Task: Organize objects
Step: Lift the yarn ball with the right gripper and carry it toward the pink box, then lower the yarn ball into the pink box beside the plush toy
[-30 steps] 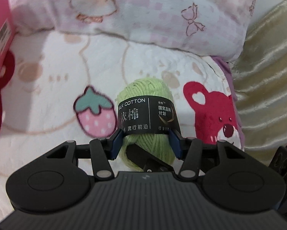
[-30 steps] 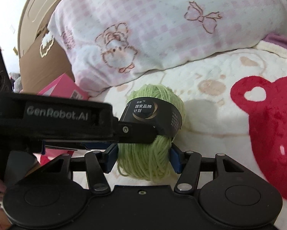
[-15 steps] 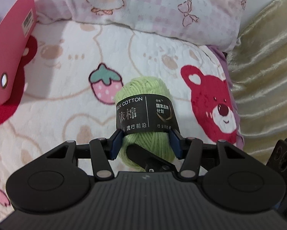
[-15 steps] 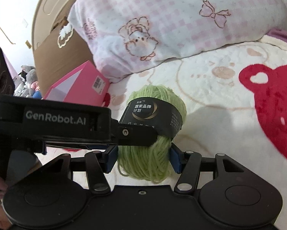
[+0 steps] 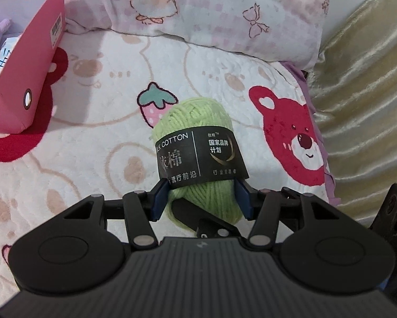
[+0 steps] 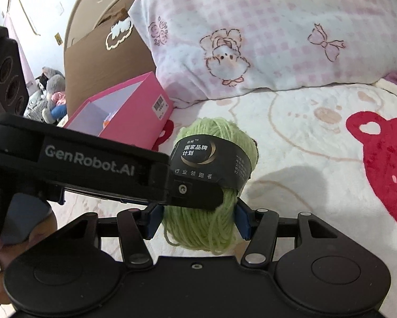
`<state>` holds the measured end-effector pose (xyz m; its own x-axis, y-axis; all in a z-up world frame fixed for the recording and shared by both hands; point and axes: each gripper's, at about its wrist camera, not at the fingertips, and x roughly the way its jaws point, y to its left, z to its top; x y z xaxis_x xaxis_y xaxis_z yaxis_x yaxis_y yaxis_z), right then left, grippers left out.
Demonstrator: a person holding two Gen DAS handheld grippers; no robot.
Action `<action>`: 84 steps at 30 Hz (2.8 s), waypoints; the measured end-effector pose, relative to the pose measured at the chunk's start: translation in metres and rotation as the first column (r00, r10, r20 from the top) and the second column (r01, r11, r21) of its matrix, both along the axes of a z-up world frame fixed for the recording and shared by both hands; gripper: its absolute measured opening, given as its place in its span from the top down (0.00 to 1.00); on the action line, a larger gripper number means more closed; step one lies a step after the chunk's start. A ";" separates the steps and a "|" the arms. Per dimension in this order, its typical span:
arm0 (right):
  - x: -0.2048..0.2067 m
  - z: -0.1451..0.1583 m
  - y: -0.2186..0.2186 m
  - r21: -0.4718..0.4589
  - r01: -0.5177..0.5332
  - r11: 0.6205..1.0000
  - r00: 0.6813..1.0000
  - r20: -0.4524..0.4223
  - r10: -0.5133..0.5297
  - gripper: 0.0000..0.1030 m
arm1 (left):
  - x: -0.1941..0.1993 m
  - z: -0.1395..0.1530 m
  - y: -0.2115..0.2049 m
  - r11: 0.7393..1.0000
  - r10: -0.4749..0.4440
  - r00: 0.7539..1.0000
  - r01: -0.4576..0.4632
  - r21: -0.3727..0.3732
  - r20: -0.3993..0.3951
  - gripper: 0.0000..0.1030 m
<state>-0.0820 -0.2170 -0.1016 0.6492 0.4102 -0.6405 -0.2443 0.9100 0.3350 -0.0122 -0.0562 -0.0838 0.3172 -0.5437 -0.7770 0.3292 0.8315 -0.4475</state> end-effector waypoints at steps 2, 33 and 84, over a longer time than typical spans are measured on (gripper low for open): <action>0.000 0.000 0.004 -0.004 -0.006 1.000 1.000 -0.011 0.006 0.41 | -0.003 -0.002 0.004 1.000 0.000 1.000 0.000 -0.001 0.009 0.49; -0.023 0.073 0.108 -0.005 -0.013 1.000 1.000 0.020 0.013 0.41 | -0.015 0.062 0.124 0.999 -0.031 0.998 0.032 -0.028 0.056 0.49; 0.196 0.054 0.231 -0.076 -0.107 0.991 0.994 -0.041 0.104 0.43 | 0.200 0.026 0.221 0.980 0.167 0.985 -0.171 -0.101 -0.051 0.48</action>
